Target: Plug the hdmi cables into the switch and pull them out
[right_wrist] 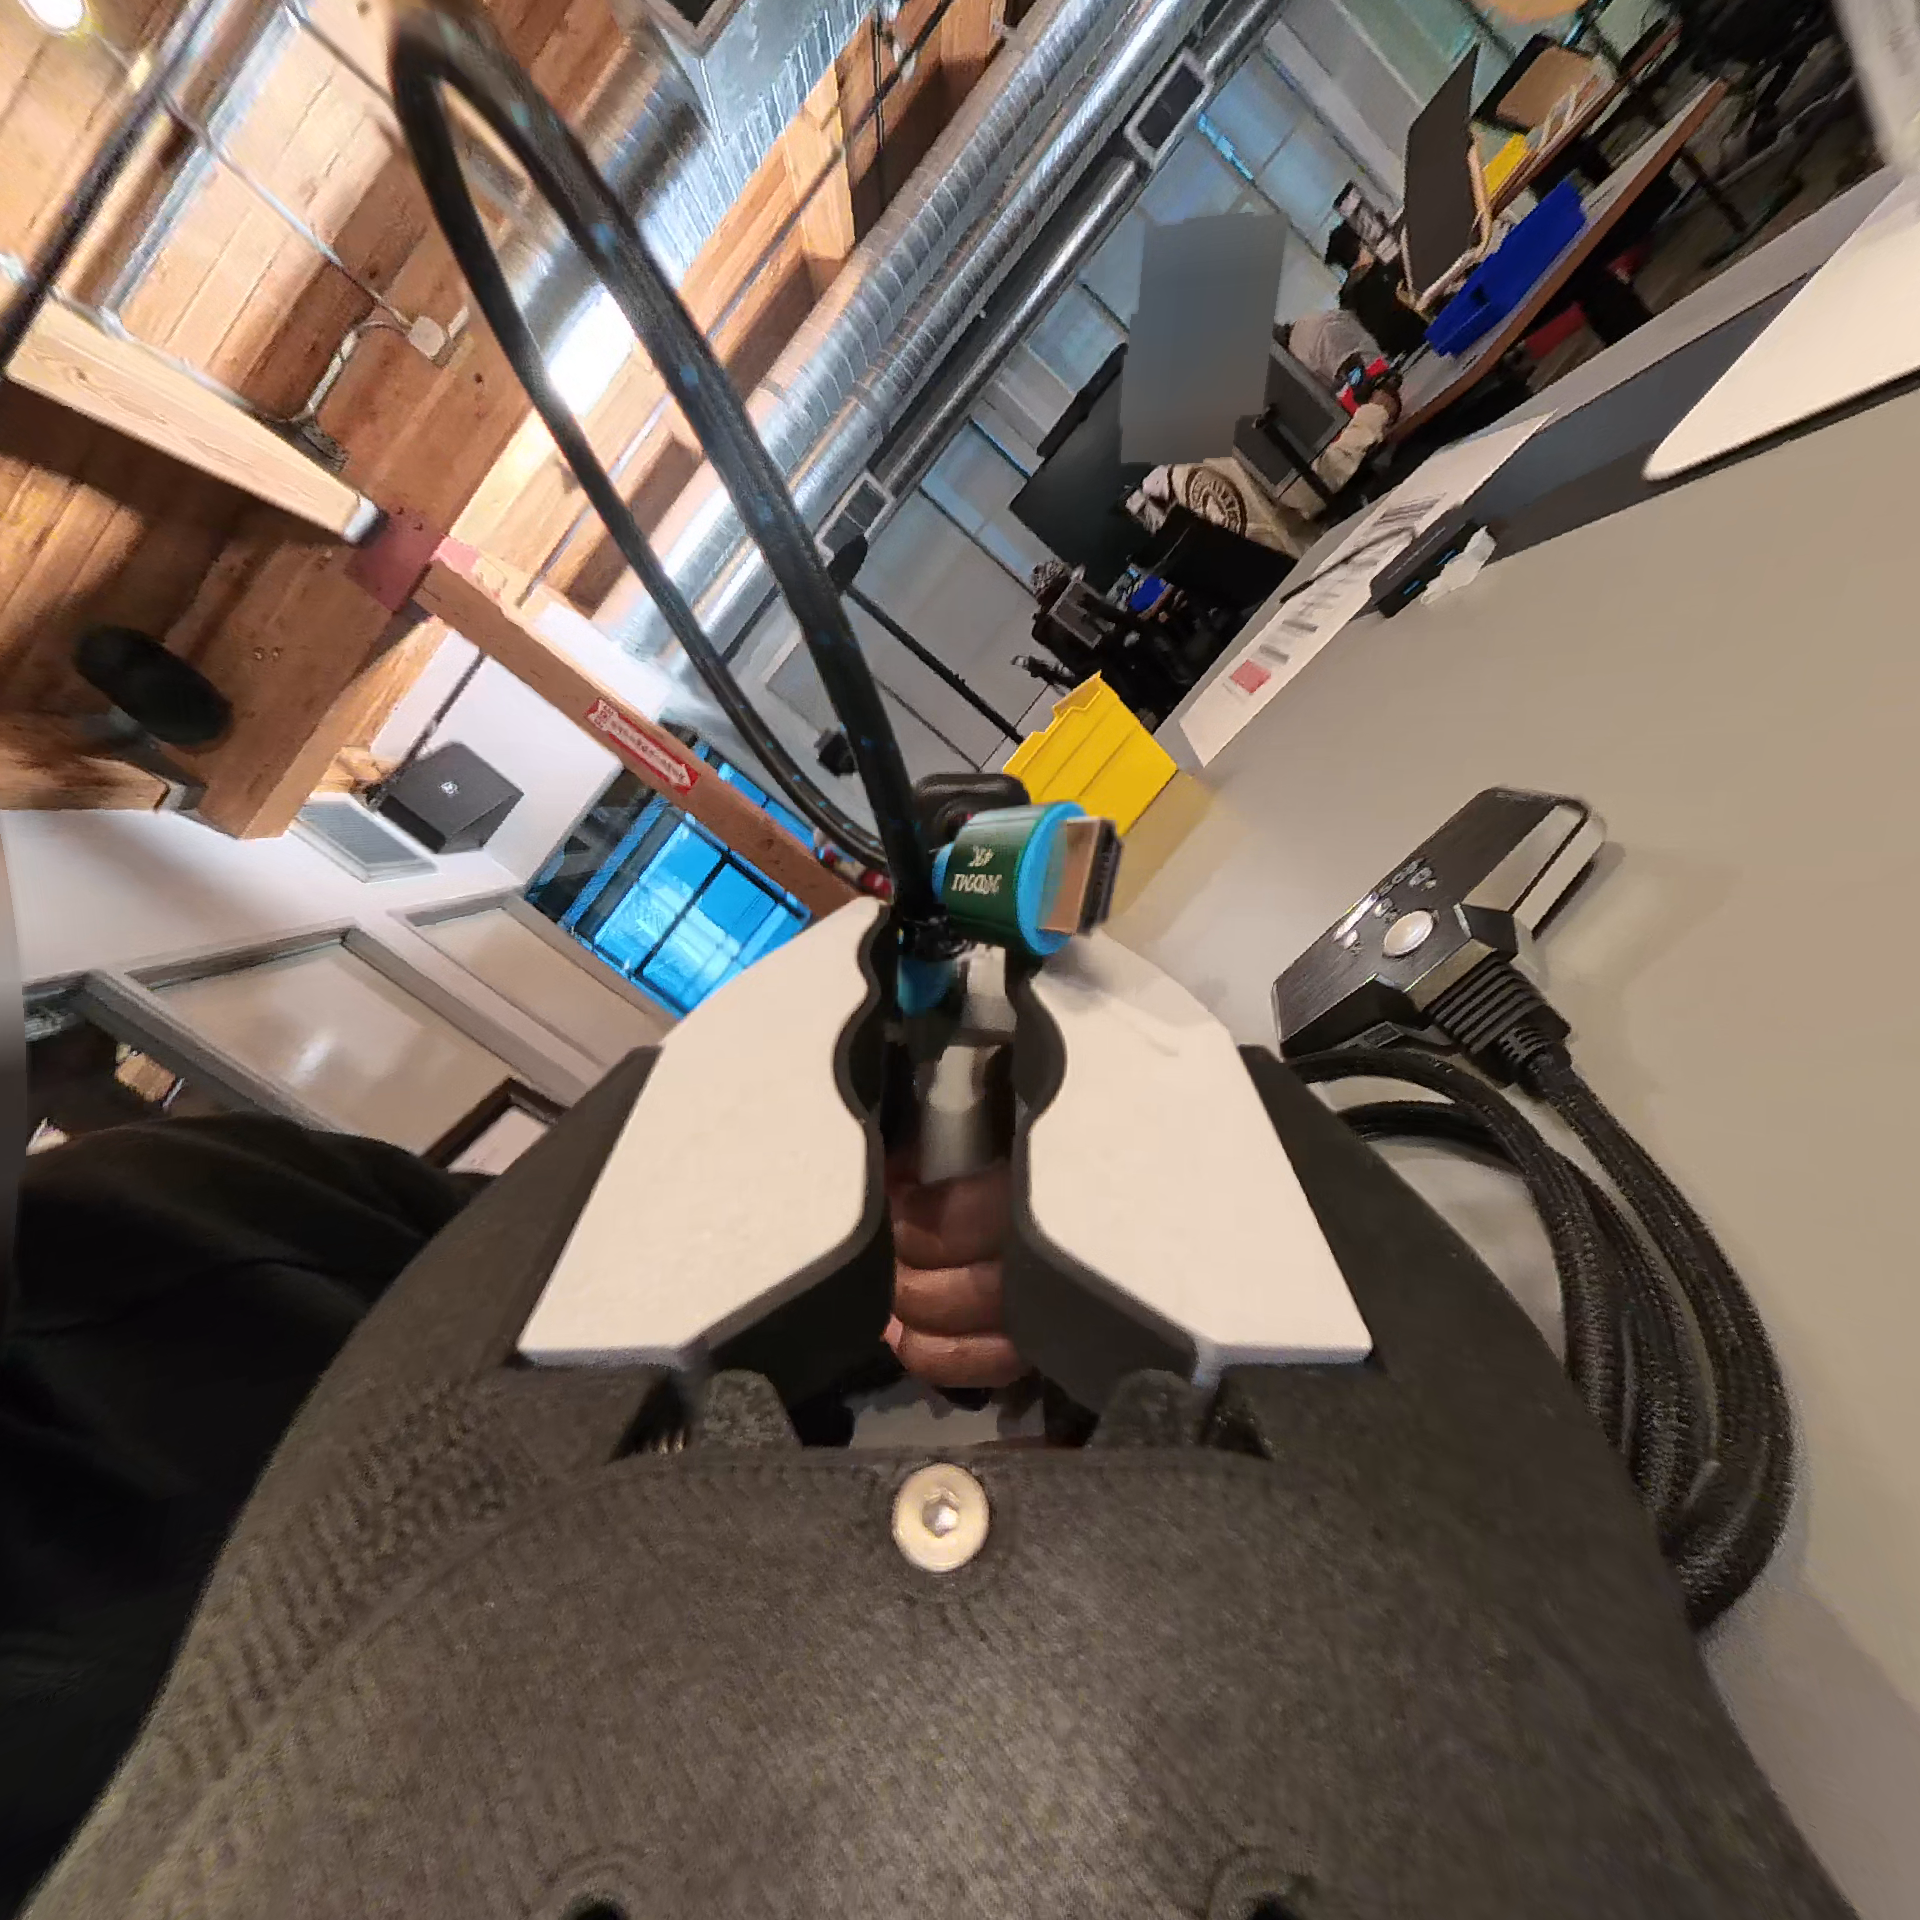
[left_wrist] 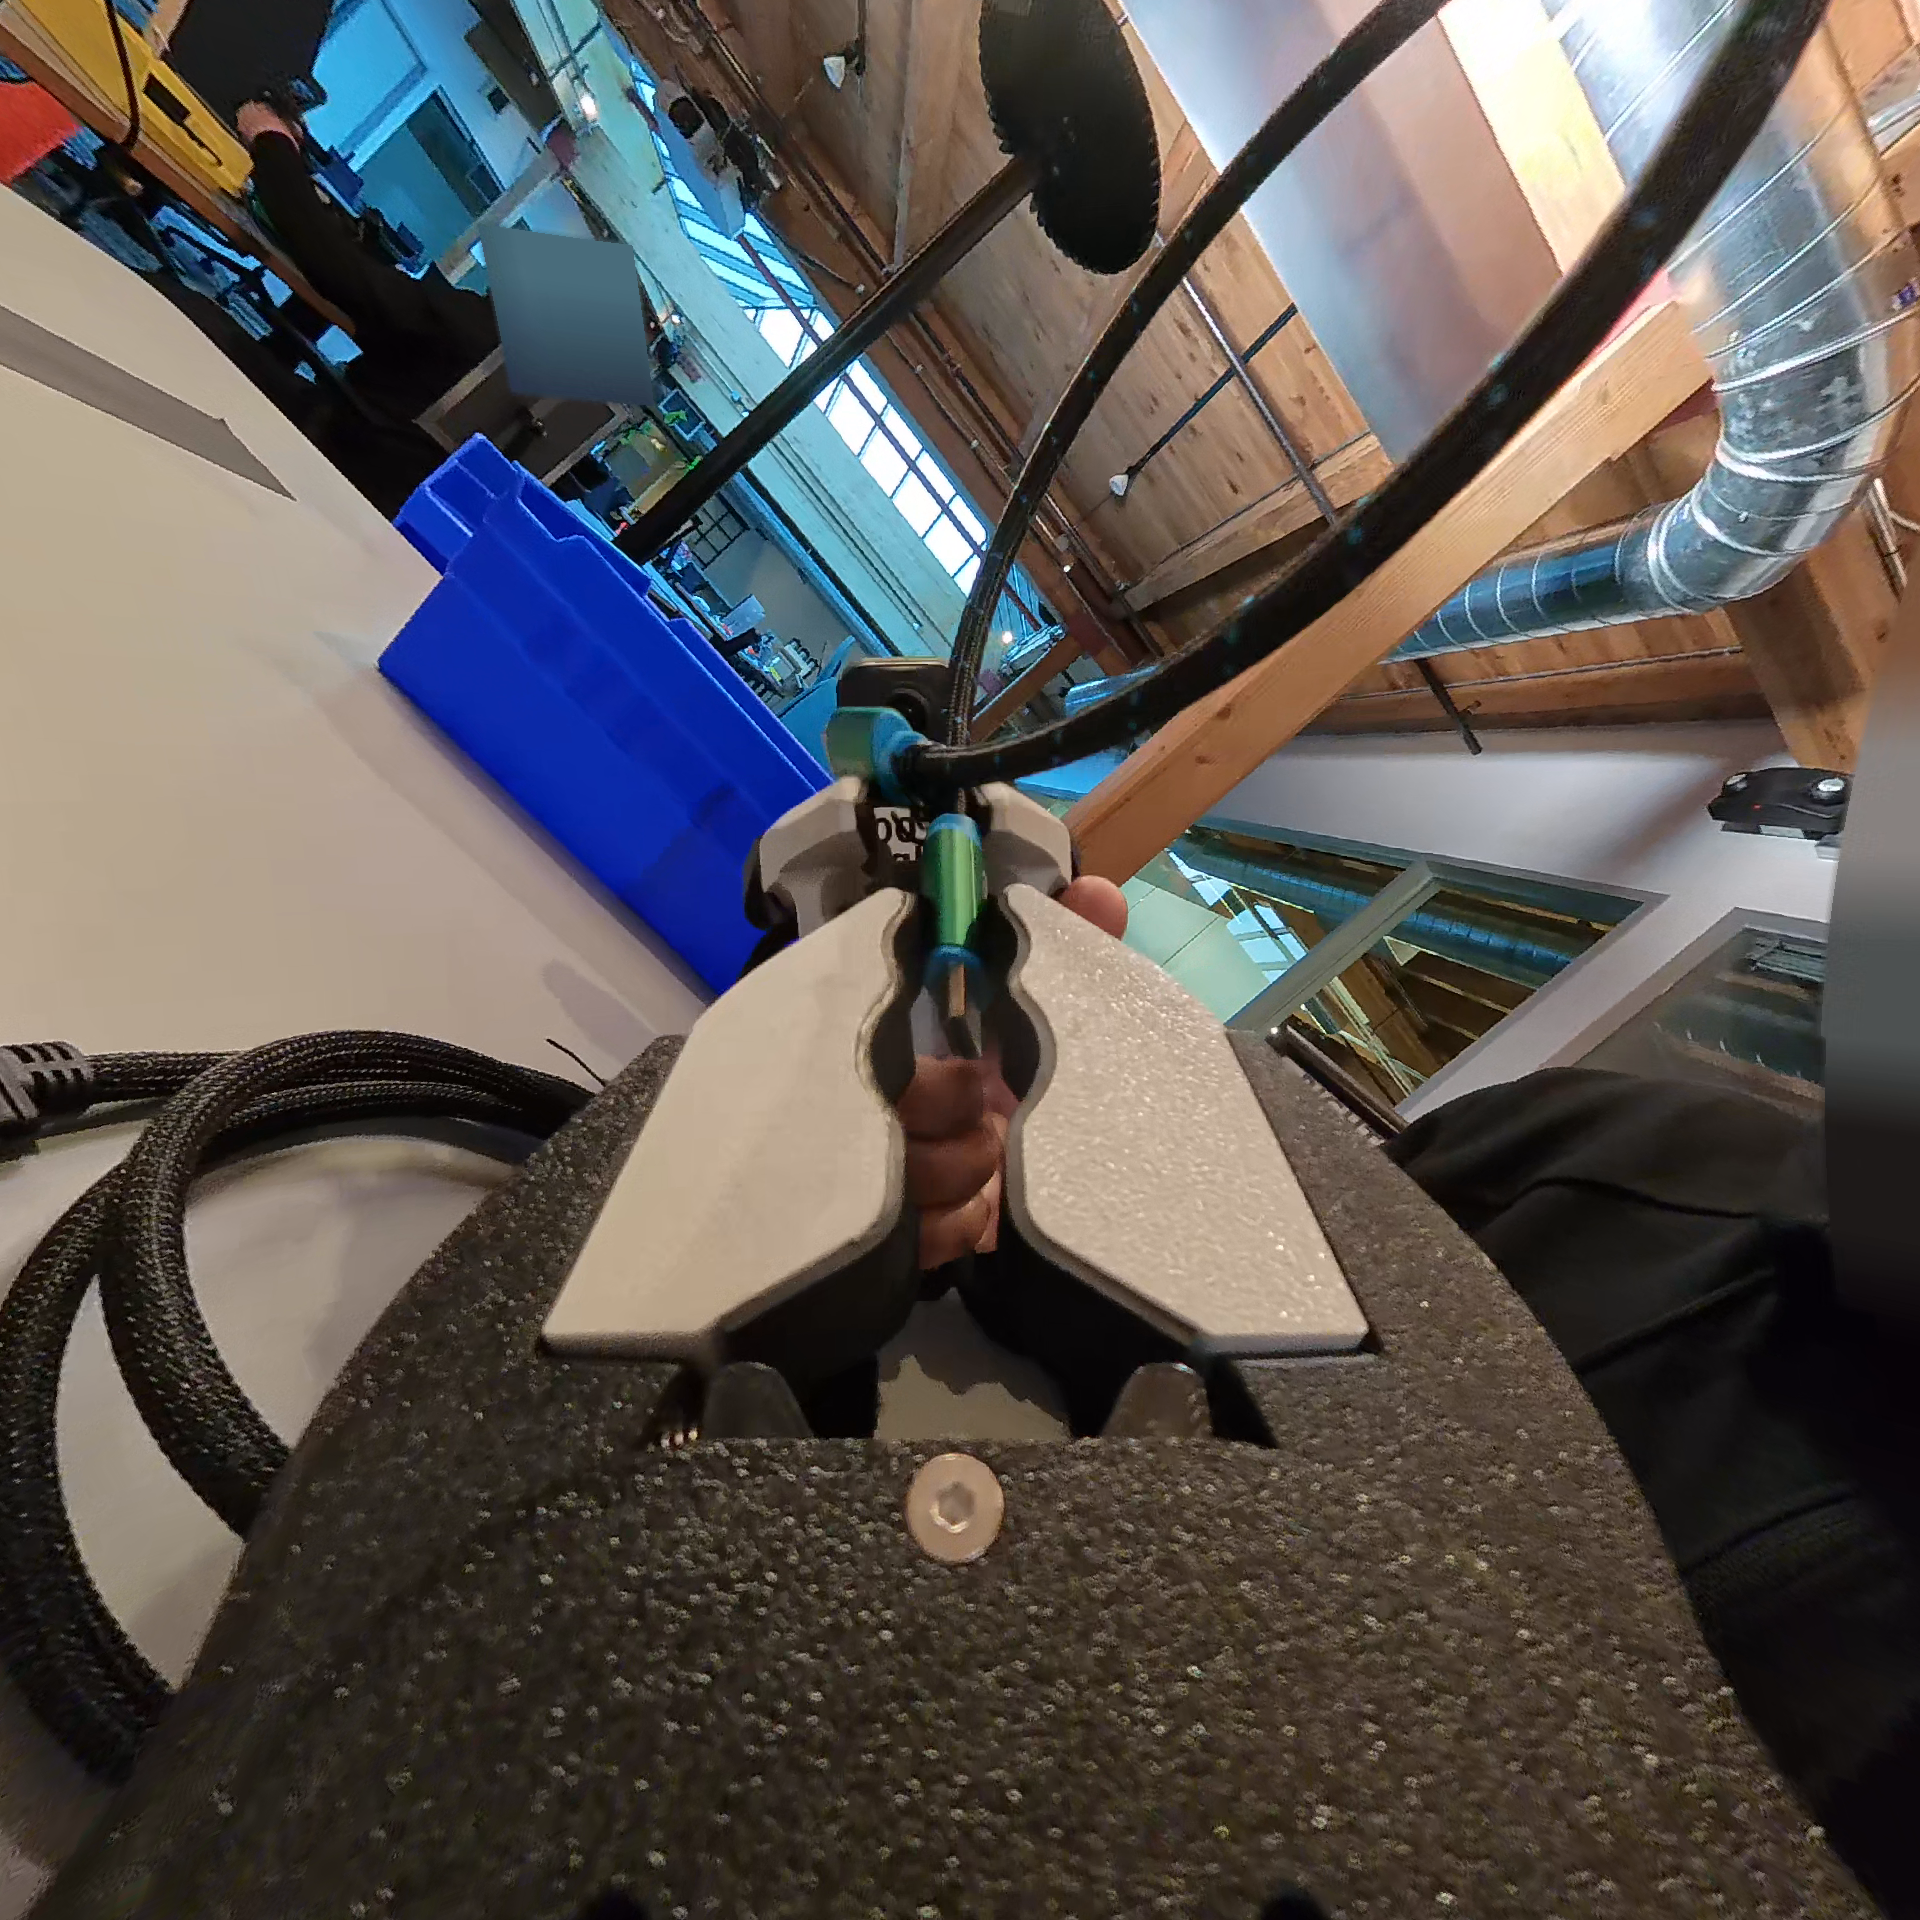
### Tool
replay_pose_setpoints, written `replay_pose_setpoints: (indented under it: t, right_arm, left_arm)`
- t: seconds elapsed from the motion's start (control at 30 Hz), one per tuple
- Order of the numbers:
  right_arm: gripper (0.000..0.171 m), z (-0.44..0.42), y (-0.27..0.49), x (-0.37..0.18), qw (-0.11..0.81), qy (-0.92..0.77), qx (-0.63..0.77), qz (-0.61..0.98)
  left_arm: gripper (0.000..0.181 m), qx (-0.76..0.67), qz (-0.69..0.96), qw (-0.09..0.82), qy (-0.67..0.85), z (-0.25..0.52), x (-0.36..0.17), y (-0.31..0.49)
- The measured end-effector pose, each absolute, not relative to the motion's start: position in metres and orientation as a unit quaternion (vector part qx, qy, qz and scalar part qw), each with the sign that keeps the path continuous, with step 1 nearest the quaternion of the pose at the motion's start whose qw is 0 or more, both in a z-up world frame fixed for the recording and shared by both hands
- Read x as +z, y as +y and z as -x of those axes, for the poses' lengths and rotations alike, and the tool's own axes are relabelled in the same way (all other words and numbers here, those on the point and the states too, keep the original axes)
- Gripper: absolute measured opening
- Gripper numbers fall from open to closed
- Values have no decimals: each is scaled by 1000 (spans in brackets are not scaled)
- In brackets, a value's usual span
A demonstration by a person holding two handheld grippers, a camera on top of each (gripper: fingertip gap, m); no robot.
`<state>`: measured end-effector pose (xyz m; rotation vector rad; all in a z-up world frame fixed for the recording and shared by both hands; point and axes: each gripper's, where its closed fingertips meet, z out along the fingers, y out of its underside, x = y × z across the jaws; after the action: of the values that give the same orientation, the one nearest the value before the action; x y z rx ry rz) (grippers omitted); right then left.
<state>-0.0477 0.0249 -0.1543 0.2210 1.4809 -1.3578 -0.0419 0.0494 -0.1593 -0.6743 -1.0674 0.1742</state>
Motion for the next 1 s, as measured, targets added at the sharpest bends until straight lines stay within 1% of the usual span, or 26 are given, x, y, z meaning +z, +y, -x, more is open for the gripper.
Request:
replay_pose_setpoints:
  t: [0.2, 0.67, 1.0]
  right_arm:
    - [17, 86, 26, -148, 494, 604, -611, -132]
    - [16, 122, 28, -150, 417, 619, -644, -167]
    - [16, 150, 34, -147, 383, 607, -668, -196]
  left_arm:
    - [12, 74, 321, 786, -523, 45, -169, 46]
    - [12, 96, 401, 703, -579, 37, -176, 21]
    - [12, 124, 411, 690, -583, 31, -174, 3]
